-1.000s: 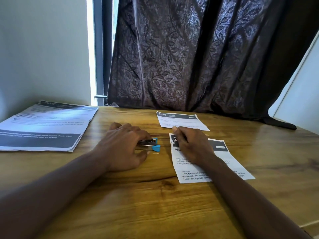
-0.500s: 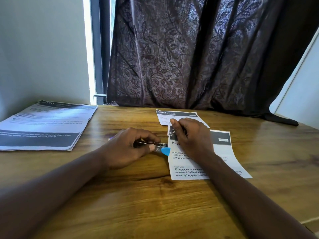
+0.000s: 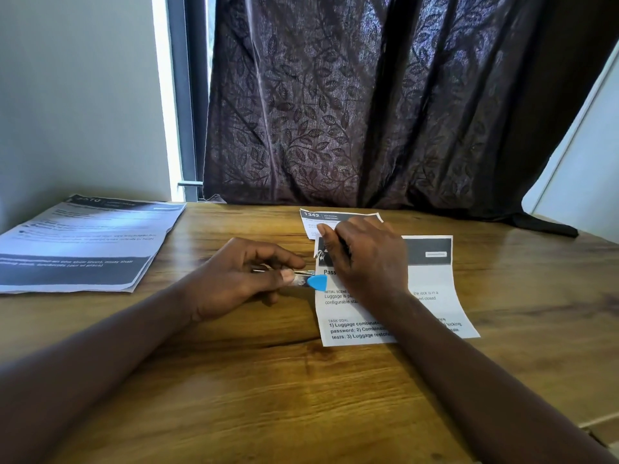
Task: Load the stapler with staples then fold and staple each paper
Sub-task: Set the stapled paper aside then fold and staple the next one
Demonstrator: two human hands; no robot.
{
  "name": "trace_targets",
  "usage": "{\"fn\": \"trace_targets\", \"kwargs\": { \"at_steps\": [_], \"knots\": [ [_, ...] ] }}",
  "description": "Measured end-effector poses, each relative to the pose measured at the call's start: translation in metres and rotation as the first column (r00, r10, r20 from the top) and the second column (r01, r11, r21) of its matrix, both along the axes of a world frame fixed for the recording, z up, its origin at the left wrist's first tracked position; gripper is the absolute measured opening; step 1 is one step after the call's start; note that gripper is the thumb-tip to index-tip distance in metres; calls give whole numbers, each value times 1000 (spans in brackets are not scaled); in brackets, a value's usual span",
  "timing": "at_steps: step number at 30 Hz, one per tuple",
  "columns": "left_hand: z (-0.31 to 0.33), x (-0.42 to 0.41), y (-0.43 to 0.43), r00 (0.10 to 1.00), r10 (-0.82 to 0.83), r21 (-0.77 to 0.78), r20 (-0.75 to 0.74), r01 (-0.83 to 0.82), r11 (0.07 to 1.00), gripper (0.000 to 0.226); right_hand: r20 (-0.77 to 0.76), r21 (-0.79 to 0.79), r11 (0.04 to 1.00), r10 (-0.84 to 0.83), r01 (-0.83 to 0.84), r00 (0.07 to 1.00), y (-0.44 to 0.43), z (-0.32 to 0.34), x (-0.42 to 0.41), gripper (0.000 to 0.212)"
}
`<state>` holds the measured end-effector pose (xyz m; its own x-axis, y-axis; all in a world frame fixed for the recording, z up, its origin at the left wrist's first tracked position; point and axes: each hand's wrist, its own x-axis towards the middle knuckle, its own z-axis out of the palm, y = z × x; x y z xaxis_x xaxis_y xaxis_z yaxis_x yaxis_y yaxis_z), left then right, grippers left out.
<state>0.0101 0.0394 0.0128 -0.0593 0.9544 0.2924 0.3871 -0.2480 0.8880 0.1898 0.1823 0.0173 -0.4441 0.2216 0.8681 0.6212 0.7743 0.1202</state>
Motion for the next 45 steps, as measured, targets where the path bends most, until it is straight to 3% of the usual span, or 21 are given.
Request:
{"fn": "trace_targets", "kwargs": {
  "at_steps": [6,11,18,21,25,29,34,42,43,45],
  "knots": [
    [0,5,0,998,-25,-12,54,26,1000,39,-22,42,999,12,-11,1000,-6,2,-2,45],
    [0,8,1,998,24,-2,57,-24,1000,27,-23,44,999,32,-31,999,-9,3,-3,44],
    [-4,6,8,986,129,23,102,-132,991,21,-88,-115,987,101,-111,991,-19,3,-5,35],
    [-5,6,8,993,115,32,2,-115,993,22,-112,-239,959,127,-151,986,-21,2,-7,30],
    [-6,3,7,948,156,53,-277,-147,988,23,-119,-278,933,202,-228,972,-20,-1,-8,30],
    [-5,-1,10,892,193,29,-410,-198,980,35,-95,-303,918,236,-254,967,-19,-2,-8,31],
    [4,2,7,904,106,6,-414,-114,993,36,-141,-328,897,264,-297,954,-17,-2,-6,26],
    [7,-3,5,980,-73,-89,-186,57,994,31,-189,-317,867,340,-385,921,-19,-2,-7,18],
    [10,-2,5,970,-73,-93,-234,52,994,28,-185,-317,866,343,-386,921,-18,-2,-7,19],
    [15,-2,5,871,-28,-64,-491,-4,998,28,-187,-316,866,343,-387,920,-18,-2,-8,19]
  ]
}}
